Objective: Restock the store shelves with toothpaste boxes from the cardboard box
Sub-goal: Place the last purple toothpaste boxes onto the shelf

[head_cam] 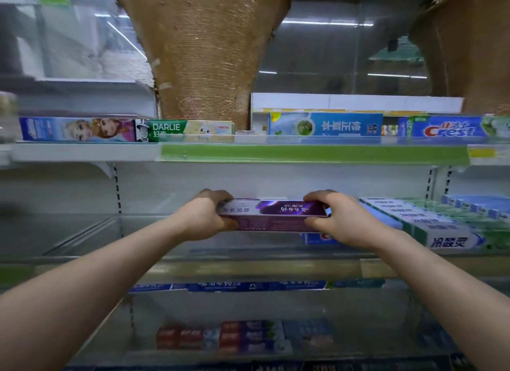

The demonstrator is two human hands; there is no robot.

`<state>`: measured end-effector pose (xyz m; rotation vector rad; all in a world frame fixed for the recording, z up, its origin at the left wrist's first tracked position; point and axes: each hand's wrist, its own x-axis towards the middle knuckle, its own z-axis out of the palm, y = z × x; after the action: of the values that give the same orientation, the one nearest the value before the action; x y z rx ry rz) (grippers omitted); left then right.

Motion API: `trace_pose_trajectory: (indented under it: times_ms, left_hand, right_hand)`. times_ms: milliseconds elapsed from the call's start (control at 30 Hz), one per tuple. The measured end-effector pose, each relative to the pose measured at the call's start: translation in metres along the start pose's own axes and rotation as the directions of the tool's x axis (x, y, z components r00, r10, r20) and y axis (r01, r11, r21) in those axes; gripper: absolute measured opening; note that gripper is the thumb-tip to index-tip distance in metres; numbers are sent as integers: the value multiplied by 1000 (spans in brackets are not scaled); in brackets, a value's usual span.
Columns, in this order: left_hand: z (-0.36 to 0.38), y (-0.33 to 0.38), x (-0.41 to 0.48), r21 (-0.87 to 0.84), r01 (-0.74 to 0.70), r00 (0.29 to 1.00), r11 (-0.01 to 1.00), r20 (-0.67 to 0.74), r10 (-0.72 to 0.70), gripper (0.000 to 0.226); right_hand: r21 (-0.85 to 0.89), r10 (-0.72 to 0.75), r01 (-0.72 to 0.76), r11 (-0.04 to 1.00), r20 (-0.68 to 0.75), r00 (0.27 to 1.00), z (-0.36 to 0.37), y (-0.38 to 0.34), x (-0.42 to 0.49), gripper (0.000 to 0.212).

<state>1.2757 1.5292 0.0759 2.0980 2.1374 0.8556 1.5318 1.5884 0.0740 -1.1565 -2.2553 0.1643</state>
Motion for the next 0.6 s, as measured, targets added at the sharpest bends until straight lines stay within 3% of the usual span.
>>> trace_pose_trajectory:
  times_ms: [100, 267, 400, 500, 600]
  left_hand:
    - [-3, -10, 4, -142, 77, 997, 987, 29, -73, 49]
    - [-1, -25, 19, -207, 130, 992, 970, 33, -126, 39]
    - [2, -36, 32, -370, 210, 974, 905, 161, -160, 30]
    - [3, -43, 37, -482, 241, 960, 842, 246, -134, 21]
    - [3, -46, 42, -562, 267, 955, 783, 264, -137, 28]
  right_hand:
    - [81, 9, -9, 997, 4, 1000, 15, 5, 14, 44]
    - [180, 52, -55, 982, 23, 998, 28, 12, 33, 41]
    - [207, 98, -108, 972, 59, 993, 30, 11, 45, 41]
    - [253, 101, -124, 960, 102, 990, 29, 12, 48, 52]
    - [221, 67, -107, 970, 182, 981, 29, 12, 48, 62]
